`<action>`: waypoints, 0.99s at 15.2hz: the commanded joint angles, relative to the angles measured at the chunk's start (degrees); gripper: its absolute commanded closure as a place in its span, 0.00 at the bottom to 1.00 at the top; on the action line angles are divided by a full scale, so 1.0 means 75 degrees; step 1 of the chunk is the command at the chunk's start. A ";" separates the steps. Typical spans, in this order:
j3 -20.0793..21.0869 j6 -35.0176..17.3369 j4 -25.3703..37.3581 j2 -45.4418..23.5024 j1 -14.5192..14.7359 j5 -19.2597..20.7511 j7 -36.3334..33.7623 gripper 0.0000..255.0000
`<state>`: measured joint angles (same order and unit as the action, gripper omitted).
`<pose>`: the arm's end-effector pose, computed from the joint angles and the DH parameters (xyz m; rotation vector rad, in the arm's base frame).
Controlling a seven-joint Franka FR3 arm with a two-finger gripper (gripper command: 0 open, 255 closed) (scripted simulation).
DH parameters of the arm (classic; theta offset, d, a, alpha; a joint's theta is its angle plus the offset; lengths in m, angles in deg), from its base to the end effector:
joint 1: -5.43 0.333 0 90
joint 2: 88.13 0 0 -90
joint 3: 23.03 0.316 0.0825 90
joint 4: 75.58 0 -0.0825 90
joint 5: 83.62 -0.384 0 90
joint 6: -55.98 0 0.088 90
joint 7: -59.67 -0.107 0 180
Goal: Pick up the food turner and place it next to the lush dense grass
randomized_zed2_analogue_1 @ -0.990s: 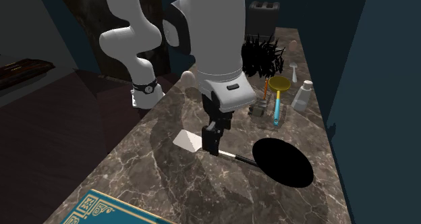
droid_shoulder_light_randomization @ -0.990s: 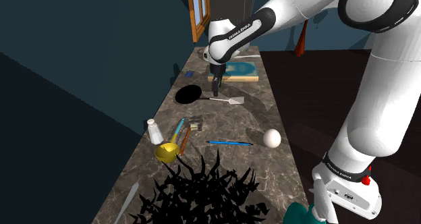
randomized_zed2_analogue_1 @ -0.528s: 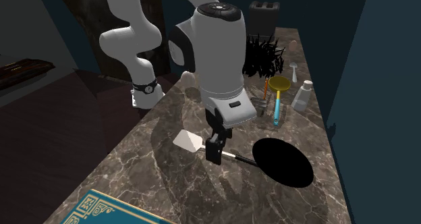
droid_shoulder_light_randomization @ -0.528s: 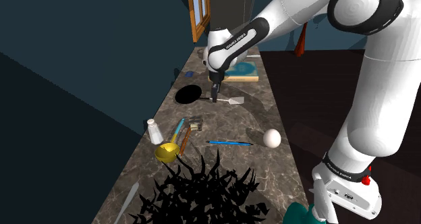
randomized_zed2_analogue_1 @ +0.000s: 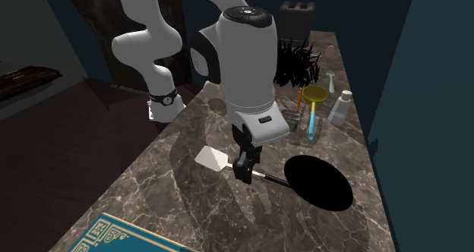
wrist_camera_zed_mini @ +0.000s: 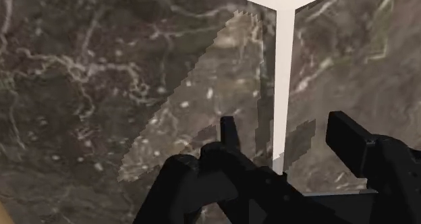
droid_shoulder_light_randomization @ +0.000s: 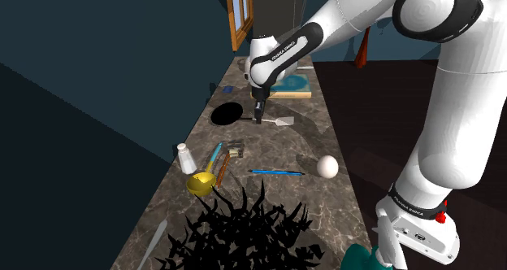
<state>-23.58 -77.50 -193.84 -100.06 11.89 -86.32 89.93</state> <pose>0.5834 0.0613 0.3386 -2.9804 -0.9221 -0.0985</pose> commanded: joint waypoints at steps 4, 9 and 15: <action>0.0000 0.0000 0.0000 0.0000 0.0000 0.0000 0.0000 1.00; 0.0000 -0.0001 0.0000 -0.0001 0.0000 0.0000 0.0000 1.00; -0.0006 0.0555 0.0232 0.0324 0.0001 0.0025 -0.0029 1.00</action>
<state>-23.58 -74.13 -192.53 -97.96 11.95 -86.15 89.65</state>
